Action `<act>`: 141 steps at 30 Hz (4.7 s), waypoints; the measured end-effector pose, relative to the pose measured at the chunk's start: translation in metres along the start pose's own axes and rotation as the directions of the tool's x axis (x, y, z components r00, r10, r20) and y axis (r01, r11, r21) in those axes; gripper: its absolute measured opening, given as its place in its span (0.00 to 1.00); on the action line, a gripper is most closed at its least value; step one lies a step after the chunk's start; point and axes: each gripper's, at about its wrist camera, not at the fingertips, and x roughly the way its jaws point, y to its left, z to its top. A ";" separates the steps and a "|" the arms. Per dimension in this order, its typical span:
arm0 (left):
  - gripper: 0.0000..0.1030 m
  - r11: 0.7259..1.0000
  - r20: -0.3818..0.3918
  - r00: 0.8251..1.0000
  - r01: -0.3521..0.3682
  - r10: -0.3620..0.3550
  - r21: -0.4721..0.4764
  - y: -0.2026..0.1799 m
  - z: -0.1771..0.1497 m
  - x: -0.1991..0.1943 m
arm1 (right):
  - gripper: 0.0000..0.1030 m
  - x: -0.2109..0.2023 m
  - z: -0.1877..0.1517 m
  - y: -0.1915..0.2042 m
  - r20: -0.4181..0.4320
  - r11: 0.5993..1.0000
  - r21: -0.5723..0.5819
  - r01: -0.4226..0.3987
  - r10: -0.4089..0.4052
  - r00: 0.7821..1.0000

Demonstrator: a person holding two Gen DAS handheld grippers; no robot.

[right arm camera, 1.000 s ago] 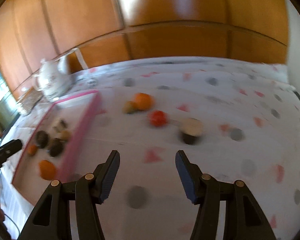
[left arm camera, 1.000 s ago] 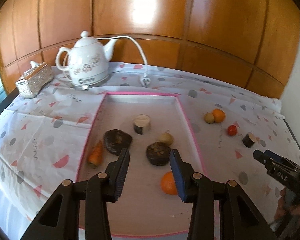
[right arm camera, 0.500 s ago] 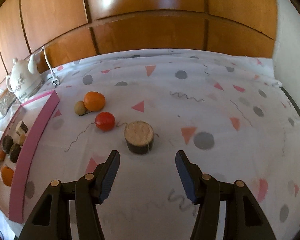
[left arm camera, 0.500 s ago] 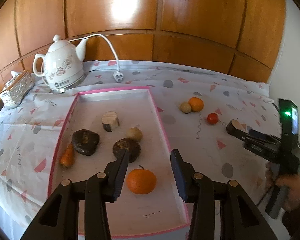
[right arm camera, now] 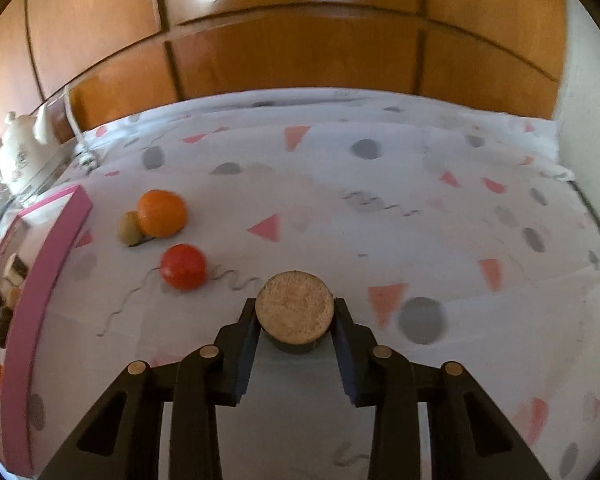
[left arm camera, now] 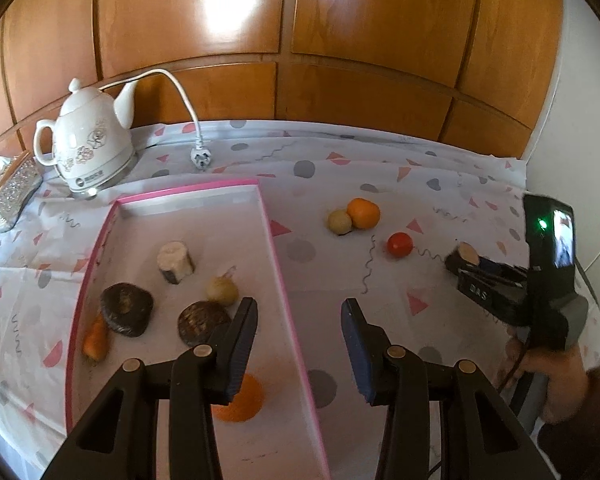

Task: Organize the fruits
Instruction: 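Grasp the wood log slice with the right tool, then grasp the small beige potato with the left tool while the right tool holds the log slice, then carry the potato into the tray with the left tool and release while the right tool holds the log slice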

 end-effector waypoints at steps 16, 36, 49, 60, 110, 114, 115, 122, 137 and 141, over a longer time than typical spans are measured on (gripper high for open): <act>0.28 0.995 -0.142 0.988 0.069 -0.059 0.069 -0.041 0.067 0.082 | 0.35 0.003 -0.010 -0.032 0.005 0.993 0.113 -0.031 0.031 1.000; 0.27 0.979 -0.251 0.968 0.024 0.028 0.201 -0.062 0.086 0.180 | 0.35 0.003 -0.013 -0.038 0.025 0.985 0.151 -0.083 0.080 0.996; 0.26 0.990 -0.205 0.974 0.113 -0.094 0.085 -0.063 0.053 0.116 | 0.36 0.005 -0.012 -0.036 0.013 0.989 0.136 -0.066 0.064 0.998; 0.26 0.979 -0.192 0.972 0.159 -0.133 0.124 -0.091 -0.018 0.079 | 0.36 0.005 -0.011 -0.030 0.007 0.993 0.110 -0.034 0.034 0.999; 0.26 0.989 0.049 0.995 -0.086 0.092 -0.119 0.055 -0.009 -0.009 | 0.35 -0.010 -0.029 -0.013 0.015 0.998 -0.004 0.056 -0.056 0.998; 0.26 0.982 0.042 0.991 -0.122 0.129 -0.146 0.074 -0.015 -0.010 | 0.35 -0.011 -0.030 -0.013 0.014 0.998 -0.008 0.060 -0.060 0.998; 0.26 0.980 0.039 0.990 -0.129 0.136 -0.151 0.077 -0.017 -0.010 | 0.35 -0.011 -0.030 -0.012 0.014 0.998 -0.009 0.061 -0.061 0.998; 0.27 0.963 -0.008 0.983 -0.182 0.185 -0.199 0.102 -0.031 0.000 | 0.35 -0.010 -0.029 -0.013 0.014 0.998 -0.010 0.061 -0.061 0.998; 0.50 0.942 -0.041 0.977 -0.211 0.207 -0.261 0.120 -0.041 0.002 | 0.35 -0.010 -0.029 -0.012 0.014 0.998 -0.011 0.061 -0.060 0.998; 0.56 0.938 -0.034 0.977 -0.210 0.209 -0.277 0.122 -0.044 -0.005 | 0.35 -0.010 -0.029 -0.012 0.013 0.998 -0.014 0.063 -0.063 0.998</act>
